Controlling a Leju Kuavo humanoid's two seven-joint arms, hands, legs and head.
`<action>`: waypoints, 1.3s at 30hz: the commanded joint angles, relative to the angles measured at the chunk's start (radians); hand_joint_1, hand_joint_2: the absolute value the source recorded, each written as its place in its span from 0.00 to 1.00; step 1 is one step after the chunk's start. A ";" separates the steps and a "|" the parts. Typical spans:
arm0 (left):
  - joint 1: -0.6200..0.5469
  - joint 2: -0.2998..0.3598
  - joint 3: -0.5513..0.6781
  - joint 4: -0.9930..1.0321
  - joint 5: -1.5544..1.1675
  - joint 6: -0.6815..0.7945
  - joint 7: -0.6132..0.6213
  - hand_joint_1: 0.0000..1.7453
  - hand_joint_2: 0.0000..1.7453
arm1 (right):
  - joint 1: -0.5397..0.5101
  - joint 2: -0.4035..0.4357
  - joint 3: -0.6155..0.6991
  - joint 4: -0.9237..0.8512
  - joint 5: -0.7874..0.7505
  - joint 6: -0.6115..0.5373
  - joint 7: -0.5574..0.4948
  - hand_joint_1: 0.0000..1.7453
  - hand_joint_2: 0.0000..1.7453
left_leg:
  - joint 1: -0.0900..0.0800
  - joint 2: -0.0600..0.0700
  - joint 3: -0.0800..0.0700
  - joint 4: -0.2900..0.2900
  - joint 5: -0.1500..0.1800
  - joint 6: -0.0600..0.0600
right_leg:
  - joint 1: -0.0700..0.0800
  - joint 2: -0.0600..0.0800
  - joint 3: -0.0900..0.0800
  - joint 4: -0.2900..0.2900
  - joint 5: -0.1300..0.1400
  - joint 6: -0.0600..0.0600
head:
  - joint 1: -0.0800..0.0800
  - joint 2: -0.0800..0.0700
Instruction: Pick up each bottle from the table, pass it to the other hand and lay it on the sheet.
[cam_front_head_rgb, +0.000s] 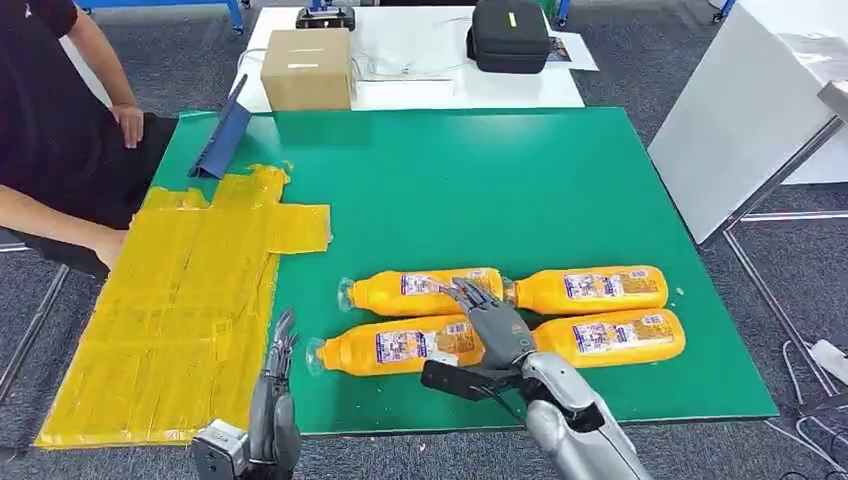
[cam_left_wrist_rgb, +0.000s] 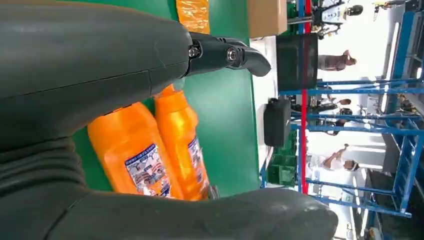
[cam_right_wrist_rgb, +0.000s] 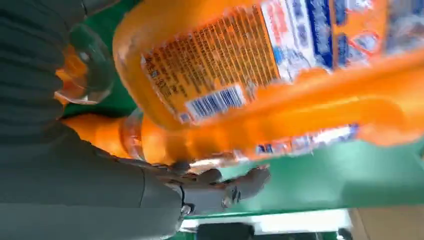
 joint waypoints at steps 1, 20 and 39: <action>-0.061 -0.004 -0.038 0.087 0.012 0.010 -0.003 0.00 0.00 | -0.167 0.017 0.117 0.280 -0.037 0.023 -0.024 0.00 1.00 | 0.000 0.002 0.005 -0.002 -0.001 0.001 | 0.001 0.001 0.004 -0.002 0.000 -0.002 | 0.000 0.000; -0.042 -0.017 -0.007 0.077 0.017 0.028 -0.019 0.00 0.00 | -0.155 -0.035 0.311 0.096 -0.153 0.089 -0.075 0.00 1.00 | 0.000 0.001 0.005 -0.001 -0.001 0.001 | 0.001 -0.001 0.005 -0.001 -0.001 -0.002 | 0.000 0.000; -0.012 -0.025 0.004 0.041 0.012 0.036 -0.017 0.00 0.00 | -0.175 -0.063 0.411 0.090 -0.151 0.046 -0.026 0.00 1.00 | 0.000 0.001 0.006 -0.001 -0.002 0.001 | 0.001 -0.001 0.006 -0.002 -0.002 -0.002 | 0.000 0.000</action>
